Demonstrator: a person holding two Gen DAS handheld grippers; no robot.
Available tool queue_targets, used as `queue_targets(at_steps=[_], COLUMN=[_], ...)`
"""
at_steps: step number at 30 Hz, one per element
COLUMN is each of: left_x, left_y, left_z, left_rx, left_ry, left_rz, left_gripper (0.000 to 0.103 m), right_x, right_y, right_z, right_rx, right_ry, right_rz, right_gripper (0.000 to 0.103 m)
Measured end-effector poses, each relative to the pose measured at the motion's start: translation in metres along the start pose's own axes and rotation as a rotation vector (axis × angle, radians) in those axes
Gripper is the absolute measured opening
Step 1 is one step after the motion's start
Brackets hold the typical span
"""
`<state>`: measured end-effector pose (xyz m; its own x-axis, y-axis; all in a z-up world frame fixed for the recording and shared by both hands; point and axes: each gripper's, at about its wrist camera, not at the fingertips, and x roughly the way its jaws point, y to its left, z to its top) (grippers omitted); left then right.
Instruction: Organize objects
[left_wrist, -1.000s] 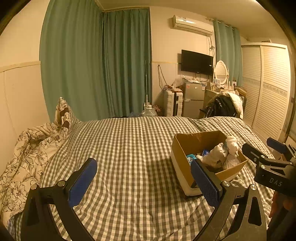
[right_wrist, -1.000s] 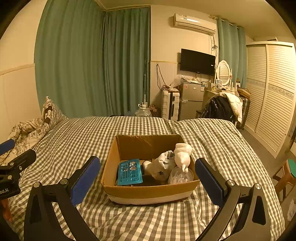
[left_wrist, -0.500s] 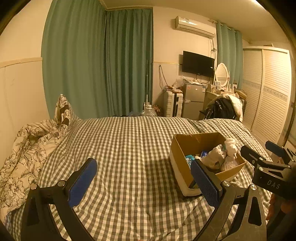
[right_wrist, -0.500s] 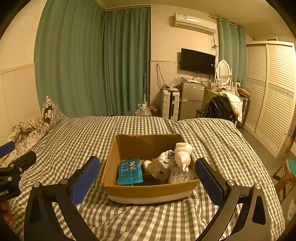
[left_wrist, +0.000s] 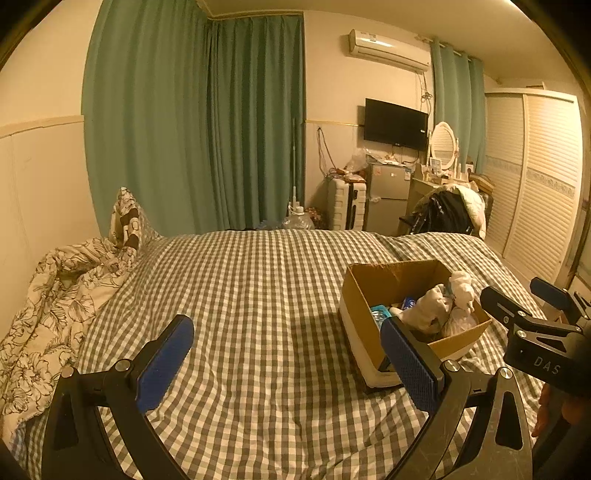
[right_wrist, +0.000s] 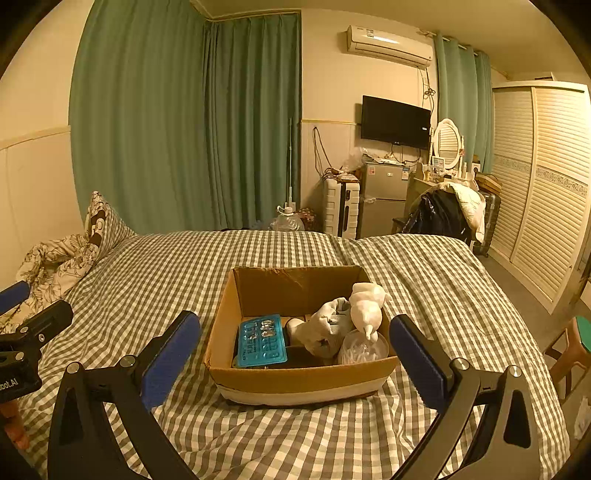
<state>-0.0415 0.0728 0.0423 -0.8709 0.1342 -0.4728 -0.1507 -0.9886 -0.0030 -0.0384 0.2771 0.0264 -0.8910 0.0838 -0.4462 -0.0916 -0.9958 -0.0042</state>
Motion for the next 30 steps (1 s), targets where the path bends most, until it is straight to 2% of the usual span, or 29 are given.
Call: queue_targets(at_steps=[18, 30], left_x=[-0.0008, -0.0004], left_y=[-0.0004, 0.0029], left_z=[-0.0014, 0.0009], left_rx=[-0.003, -0.023], left_ry=[-0.002, 0.009], left_rz=[0.015, -0.010], left_gripper=[0.103, 0.103], right_x=[0.0008, 0.0001], right_y=[0.0022, 0.0027], right_z=[-0.0028, -0.0039], right_rx=[-0.001, -0.003], right_ry=[0.006, 0.006], right_rz=[0.005, 0.011], right_gripper=[0.103, 0.103])
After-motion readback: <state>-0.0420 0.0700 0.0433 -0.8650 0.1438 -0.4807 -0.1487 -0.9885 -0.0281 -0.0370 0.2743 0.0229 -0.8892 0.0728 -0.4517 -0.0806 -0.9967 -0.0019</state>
